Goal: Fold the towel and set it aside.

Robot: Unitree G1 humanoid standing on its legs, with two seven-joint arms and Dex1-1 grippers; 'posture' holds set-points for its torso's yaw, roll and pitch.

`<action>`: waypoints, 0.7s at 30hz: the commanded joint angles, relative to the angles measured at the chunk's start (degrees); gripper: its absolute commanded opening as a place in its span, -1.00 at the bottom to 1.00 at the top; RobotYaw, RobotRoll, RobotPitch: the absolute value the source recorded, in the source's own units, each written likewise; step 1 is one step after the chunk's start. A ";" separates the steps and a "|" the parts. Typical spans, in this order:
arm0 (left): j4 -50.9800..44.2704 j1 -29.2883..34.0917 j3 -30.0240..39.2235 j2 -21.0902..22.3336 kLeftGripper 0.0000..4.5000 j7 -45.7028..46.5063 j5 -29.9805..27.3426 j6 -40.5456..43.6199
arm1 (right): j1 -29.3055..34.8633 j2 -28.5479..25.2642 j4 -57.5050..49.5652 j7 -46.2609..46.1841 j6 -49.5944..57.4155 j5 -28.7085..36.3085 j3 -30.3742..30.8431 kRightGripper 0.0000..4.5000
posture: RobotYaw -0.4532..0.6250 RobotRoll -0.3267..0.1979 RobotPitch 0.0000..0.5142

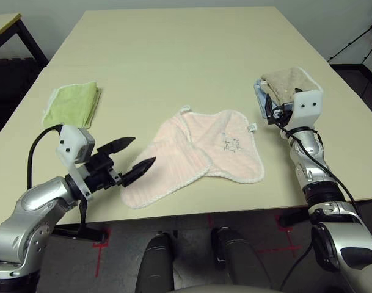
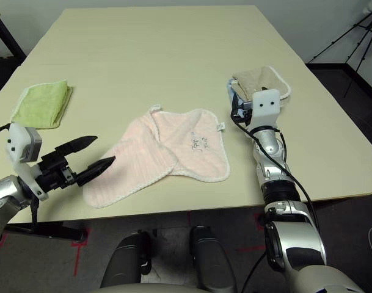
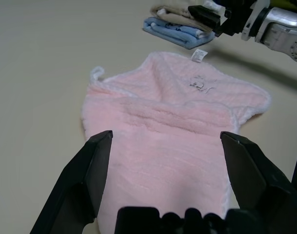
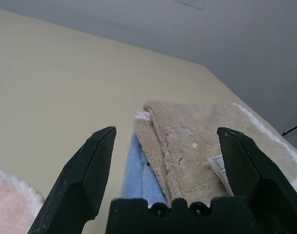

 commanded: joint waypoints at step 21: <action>13.41 -1.09 1.64 7.99 1.00 -13.88 1.62 -6.91 | -2.40 -3.74 -1.87 18.05 8.54 8.66 -0.39 0.99 | -0.23 0.25 -0.54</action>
